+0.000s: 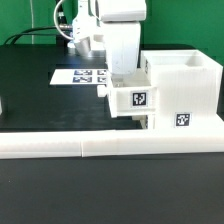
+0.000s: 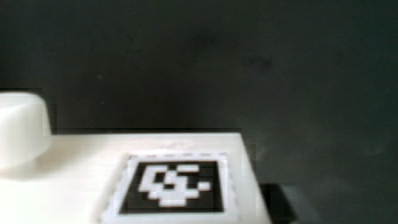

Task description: Assemble drawer

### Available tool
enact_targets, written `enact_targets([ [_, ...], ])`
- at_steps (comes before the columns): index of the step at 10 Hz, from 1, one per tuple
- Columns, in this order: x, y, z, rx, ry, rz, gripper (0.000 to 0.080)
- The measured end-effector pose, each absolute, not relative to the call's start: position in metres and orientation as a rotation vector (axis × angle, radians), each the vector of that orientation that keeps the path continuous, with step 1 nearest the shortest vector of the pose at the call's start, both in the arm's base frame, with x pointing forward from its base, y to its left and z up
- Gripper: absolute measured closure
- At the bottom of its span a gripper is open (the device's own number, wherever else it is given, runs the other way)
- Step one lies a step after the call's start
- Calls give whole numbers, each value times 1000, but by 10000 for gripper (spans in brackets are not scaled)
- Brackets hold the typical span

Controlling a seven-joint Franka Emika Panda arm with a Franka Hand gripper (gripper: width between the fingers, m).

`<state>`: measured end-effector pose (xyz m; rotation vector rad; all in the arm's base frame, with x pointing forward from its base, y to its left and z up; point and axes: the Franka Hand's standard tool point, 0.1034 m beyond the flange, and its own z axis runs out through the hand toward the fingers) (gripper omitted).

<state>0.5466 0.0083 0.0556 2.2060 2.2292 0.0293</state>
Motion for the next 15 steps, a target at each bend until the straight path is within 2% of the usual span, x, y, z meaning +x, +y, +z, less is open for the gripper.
enact_targets([
  [1,546,6,58,2214,2232,10,536],
  [2,547,6,62,2216,2232,1,536],
  [3,548,7,66,2219,2231,-8,334],
  [4,549,7,71,2221,2231,-18,216],
  [5,549,5,79,2223,2230,-33,216],
  [6,549,1,90,2226,2227,-53,163],
  [9,556,-20,117,2159,2296,-102,152],
  [13,554,-30,114,2156,2324,-98,150],
  [15,550,-45,107,2216,2363,-1,150],
])
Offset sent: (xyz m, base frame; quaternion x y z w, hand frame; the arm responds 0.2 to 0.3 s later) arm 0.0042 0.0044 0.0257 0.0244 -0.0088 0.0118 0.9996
